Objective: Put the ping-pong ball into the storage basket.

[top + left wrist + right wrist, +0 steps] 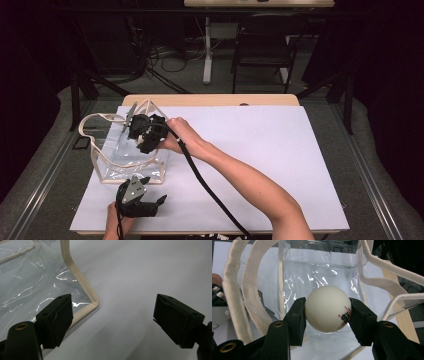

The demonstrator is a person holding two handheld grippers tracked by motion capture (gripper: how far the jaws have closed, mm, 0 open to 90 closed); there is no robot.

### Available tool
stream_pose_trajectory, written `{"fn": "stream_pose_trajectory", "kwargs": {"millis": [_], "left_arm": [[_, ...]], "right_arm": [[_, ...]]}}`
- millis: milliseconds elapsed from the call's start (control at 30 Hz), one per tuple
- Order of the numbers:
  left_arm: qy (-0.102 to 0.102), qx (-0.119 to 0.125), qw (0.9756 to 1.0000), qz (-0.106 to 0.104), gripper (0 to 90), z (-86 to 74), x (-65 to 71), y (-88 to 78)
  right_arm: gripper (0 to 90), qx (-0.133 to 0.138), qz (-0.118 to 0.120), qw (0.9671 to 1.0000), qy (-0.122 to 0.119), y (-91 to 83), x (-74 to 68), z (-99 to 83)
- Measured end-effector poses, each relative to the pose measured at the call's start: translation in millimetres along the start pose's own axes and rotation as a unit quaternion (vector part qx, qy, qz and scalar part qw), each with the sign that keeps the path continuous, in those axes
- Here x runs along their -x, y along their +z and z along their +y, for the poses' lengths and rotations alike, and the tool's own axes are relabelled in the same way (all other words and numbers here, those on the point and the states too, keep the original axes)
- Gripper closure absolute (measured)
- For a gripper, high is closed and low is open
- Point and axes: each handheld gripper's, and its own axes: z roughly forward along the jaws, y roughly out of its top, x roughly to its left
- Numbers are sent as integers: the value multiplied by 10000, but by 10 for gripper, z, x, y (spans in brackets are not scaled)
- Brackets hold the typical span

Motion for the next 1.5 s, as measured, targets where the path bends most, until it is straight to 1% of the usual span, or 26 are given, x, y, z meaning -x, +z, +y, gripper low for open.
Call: {"fn": "stream_pose_trajectory", "kwargs": {"millis": [33, 333, 433, 533, 600, 633, 700, 767, 800, 833, 867, 900, 933, 967, 1033, 1100, 1333, 1367, 1500], "left_arm": [[-1, 0, 10000, 1, 164, 0, 0, 0], [0, -1, 10000, -1, 164, 0, -1, -3], [5, -7, 10000, -2, 164, 0, 0, -2], [-1, -3, 10000, 4, 164, 0, 0, -3], [4, -15, 10000, 7, 164, -1, -2, -5], [3, -5, 10000, 7, 164, -2, -1, -5], [2, -3, 10000, 8, 164, -2, -1, -6], [3, -1, 10000, 7, 164, -2, -1, -5], [3, -4, 10000, 7, 164, -2, -1, -4], [4, -8, 10000, 3, 164, -2, 0, -4], [5, -8, 10000, 5, 164, -1, 0, -4], [2, -7, 10000, 5, 164, -1, 0, -3], [2, -12, 10000, 5, 164, -1, 0, -3], [3, -12, 10000, 7, 164, -1, -1, -3], [1, -10, 10000, 8, 163, -1, -1, -3], [1, -12, 10000, 8, 164, -1, -1, -3], [6, -16, 10000, 14, 164, 1, 4, -5], [7, -16, 10000, 14, 164, 2, 5, -5], [11, -18, 10000, 15, 164, 7, 10, -4]], "right_arm": [[506, -31, 6, 10000, -8, 1, -2, 2], [499, 9, 24, 10000, 14, -9, -12, 2], [491, 11, 17, 10000, 15, -16, -11, 2], [461, 30, 10, 10000, 26, -28, -7, 0], [393, 126, -20, 9999, 101, -55, 11, -12], [393, 126, -20, 9999, 101, -55, 11, -12], [342, 176, -32, 9997, 190, -78, 35, -26], [304, 273, 11, 9991, 326, -102, 63, -47], [260, 354, 72, 9985, 418, -131, 87, -70], [260, 354, 72, 9985, 418, -131, 87, -70], [248, 399, 117, 9981, 454, -146, 97, -81], [226, 509, 161, 9973, 500, -175, 115, -103], [226, 509, 161, 9973, 500, -175, 115, -103], [187, 586, 187, 9966, 540, -210, 128, -121], [171, 635, 158, 9963, 565, -228, 132, -131], [149, 696, 118, 9953, 662, -274, 151, -162], [132, 797, 96, 9939, 750, -356, 201, -247], [124, 833, 113, 9932, 808, -381, 221, -278], [111, 862, 77, 9927, 837, -413, 246, -314]]}}
